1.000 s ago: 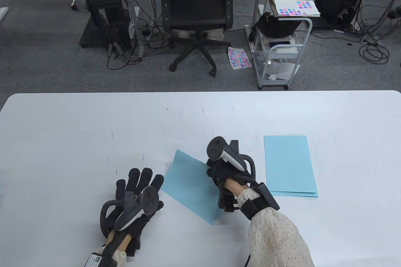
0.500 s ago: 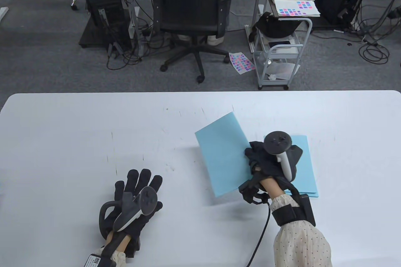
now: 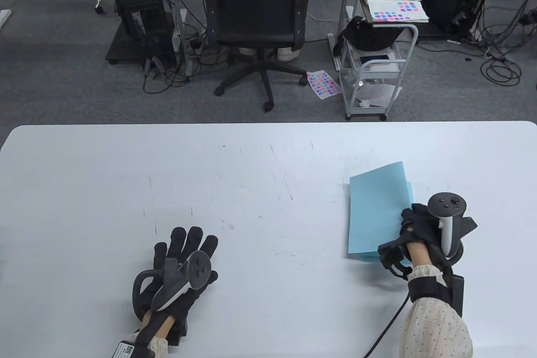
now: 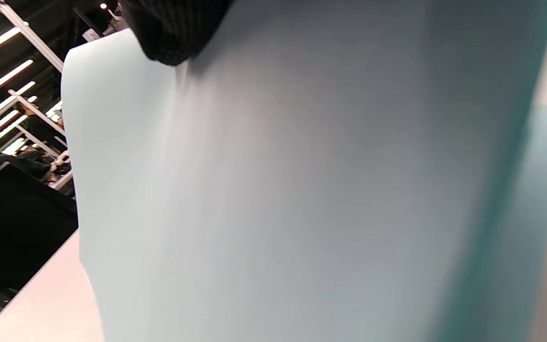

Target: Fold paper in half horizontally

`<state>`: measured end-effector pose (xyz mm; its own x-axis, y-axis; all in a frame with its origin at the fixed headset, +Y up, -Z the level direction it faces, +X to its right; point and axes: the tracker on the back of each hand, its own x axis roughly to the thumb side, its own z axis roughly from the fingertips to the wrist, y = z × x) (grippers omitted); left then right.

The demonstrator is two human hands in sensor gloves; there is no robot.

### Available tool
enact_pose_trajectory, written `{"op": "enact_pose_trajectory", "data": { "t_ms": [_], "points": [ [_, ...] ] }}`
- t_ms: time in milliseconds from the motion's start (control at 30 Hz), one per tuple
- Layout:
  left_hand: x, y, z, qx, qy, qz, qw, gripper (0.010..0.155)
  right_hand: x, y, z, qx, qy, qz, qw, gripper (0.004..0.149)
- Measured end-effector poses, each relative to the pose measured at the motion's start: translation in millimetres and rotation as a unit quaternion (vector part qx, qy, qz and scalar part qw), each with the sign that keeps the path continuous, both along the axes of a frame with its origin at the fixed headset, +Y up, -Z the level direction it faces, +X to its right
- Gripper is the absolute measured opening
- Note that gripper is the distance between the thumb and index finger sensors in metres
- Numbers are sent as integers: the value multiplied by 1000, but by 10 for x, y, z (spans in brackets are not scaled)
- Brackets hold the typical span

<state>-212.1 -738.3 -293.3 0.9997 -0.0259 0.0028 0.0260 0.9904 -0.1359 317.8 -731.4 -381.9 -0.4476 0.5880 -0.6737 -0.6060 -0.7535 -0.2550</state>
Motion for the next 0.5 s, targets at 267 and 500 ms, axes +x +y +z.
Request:
{"op": "enact_pose_trajectory", "data": {
  "t_ms": [267, 500],
  "points": [
    [7, -6, 3, -3, 1, -4, 1000, 77, 105, -212, -35, -29, -13, 31, 999, 47],
    [7, -8, 11, -6, 2, -6, 1000, 77, 80, -296, -82, -49, -11, 59, 997, 58]
  ]
}}
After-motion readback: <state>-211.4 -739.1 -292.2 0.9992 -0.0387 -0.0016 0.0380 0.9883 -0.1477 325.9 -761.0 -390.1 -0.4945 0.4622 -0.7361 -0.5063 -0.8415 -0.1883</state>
